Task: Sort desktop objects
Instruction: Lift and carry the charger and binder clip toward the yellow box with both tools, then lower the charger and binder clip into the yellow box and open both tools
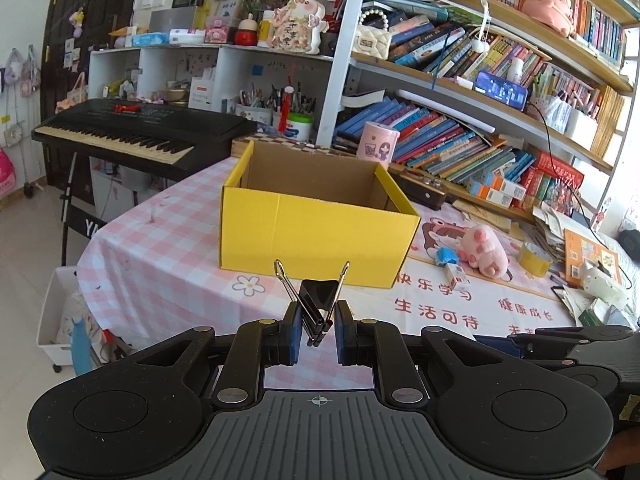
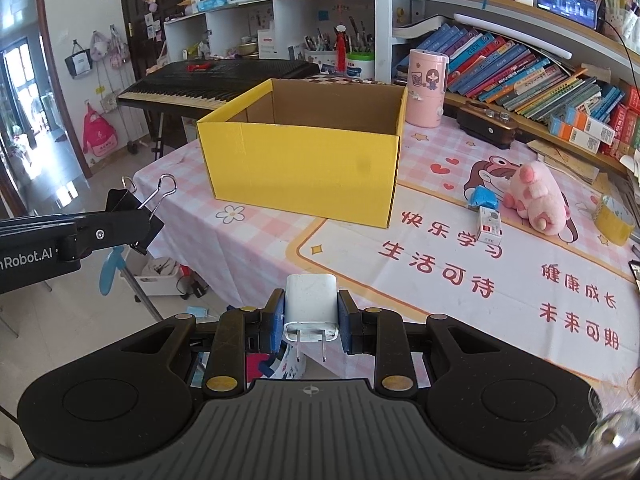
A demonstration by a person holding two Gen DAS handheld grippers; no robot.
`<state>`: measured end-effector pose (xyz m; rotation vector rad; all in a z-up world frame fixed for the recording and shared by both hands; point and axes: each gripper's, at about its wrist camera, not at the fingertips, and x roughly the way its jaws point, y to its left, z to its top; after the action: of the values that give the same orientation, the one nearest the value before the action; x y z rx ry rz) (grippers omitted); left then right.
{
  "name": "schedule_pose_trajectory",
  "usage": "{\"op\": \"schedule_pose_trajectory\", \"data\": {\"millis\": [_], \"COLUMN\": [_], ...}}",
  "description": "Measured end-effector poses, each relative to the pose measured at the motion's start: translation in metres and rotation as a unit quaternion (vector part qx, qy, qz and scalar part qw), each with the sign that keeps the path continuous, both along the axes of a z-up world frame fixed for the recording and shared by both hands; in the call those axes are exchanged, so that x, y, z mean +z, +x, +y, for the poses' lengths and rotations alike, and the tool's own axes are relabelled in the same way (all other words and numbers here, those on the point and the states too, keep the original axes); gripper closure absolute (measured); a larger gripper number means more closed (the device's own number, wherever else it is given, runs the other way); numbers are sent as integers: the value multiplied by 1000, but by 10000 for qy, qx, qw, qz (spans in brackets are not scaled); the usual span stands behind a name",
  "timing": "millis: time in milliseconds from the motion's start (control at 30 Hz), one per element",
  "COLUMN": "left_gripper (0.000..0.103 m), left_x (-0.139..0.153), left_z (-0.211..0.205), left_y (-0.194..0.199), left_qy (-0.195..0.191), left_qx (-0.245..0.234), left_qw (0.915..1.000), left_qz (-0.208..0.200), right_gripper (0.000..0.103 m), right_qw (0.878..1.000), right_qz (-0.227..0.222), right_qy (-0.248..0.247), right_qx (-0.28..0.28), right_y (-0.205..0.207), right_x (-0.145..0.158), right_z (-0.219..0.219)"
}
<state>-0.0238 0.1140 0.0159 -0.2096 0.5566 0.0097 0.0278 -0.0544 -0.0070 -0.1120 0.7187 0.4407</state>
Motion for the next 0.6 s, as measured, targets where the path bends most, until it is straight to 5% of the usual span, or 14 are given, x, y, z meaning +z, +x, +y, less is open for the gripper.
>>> {"op": "schedule_pose_trajectory", "data": {"millis": [600], "left_gripper": [88], "left_x": [35], "left_z": [3], "left_y": [60], "left_qy": [63], "left_qx": [88], "left_qw": [9984], "left_qz": [-547], "right_gripper": [79], "right_qw": [9965], "right_qz": [-656], "right_qy": [418], "right_qx": [304], "right_y": [81], "right_x": [50], "right_z": [6]}}
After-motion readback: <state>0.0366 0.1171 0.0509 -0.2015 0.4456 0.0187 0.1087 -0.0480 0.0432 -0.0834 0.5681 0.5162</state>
